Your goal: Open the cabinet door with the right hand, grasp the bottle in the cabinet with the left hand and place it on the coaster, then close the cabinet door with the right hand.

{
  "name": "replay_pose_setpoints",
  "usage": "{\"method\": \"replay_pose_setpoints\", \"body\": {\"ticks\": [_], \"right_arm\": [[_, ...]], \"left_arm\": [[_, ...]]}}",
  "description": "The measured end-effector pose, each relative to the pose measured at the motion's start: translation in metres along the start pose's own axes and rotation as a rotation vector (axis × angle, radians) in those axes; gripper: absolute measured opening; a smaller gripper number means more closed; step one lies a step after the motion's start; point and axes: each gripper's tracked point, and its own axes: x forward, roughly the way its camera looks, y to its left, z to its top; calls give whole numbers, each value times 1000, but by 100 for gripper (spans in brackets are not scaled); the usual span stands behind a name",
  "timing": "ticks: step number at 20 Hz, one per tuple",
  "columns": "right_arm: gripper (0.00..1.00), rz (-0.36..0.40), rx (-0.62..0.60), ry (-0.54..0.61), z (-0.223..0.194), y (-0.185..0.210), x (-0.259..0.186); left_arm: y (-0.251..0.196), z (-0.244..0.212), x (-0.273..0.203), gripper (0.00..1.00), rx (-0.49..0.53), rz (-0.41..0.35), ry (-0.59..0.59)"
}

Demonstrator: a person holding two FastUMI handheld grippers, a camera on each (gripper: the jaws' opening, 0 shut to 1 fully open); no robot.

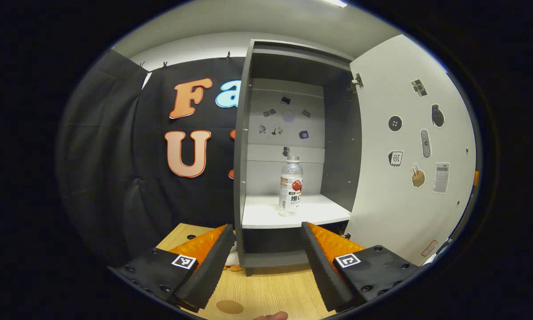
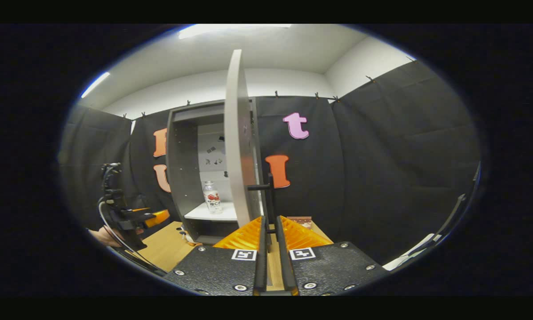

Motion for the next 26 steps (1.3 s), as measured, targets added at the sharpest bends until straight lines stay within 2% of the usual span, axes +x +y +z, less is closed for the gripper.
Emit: {"method": "replay_pose_setpoints", "body": {"ticks": [1,2,4,5,8,9,10,11,13,15,16,17,18,19,21,26], "right_arm": [[24,7,-6,-16,7,10,-8],[2,18,-6,-30,13,22,-13],[2,28,-13,-51,21,42,-21],[24,33,-19,-77,27,53,-22],[10,106,-21,-95,25,103,-20],[25,117,-33,-90,21,115,-15],[18,124,-43,-88,16,125,-12],[30,130,-44,-78,10,134,-7],[44,160,-25,-44,-7,160,11],[57,156,-14,4,-30,174,30],[59,151,-13,21,-40,177,38],[67,148,-10,37,-47,180,45],[66,146,-5,53,-54,183,52],[70,149,0,68,-59,186,56],[71,145,9,86,-63,196,78],[71,94,58,124,-80,187,112]], "left_arm": [[-4,3,7,98,9,-11,-8],[-8,7,16,98,14,-23,-25],[-19,13,32,99,29,-53,-43],[-24,17,40,97,34,-66,-52],[-37,25,76,96,42,-100,-69],[-40,29,88,96,46,-105,-76],[-45,30,100,96,52,-116,-78],[-46,30,112,96,56,-118,-80],[-49,34,140,96,50,-126,-90],[-50,33,163,97,46,-134,-94],[-53,32,176,97,44,-143,-91],[-54,28,188,97,41,-149,-84],[-56,25,198,97,39,-158,-77],[-57,22,208,97,34,-162,-74],[-58,15,228,98,31,-171,-64],[-62,5,271,97,25,-182,-46]]}}
